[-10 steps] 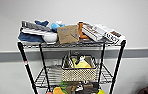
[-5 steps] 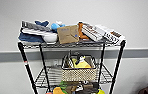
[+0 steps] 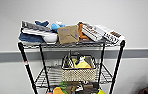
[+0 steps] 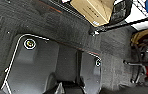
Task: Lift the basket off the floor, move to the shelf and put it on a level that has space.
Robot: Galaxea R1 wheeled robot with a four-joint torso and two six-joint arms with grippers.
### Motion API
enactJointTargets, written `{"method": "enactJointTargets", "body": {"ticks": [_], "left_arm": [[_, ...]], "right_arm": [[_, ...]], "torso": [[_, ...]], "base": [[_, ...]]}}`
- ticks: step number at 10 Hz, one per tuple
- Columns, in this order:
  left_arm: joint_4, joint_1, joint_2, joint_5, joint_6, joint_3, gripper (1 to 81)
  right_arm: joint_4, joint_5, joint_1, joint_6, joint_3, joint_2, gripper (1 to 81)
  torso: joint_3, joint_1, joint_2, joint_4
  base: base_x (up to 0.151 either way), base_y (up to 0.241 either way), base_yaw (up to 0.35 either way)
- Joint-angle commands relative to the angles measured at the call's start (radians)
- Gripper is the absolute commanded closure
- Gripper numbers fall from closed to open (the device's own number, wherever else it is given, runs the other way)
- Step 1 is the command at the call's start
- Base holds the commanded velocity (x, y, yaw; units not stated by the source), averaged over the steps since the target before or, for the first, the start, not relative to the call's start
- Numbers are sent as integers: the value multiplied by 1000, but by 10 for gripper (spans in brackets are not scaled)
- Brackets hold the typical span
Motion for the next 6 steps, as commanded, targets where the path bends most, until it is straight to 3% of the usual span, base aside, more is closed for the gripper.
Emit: {"method": "enactJointTargets", "body": {"ticks": [1, 6], "left_arm": [[80, -19, 105, 34, 2, -149, 10], [100, 7, 292, 36, 2, -448, 10]], "right_arm": [[-69, -10, 9, -11, -190, 118, 10], [-115, 4, -37, -13, -457, 279, 10]], "torso": [[0, 0, 0, 0], [1, 0, 0, 0]], "base": [[0, 0, 0], [0, 0, 0]]}}
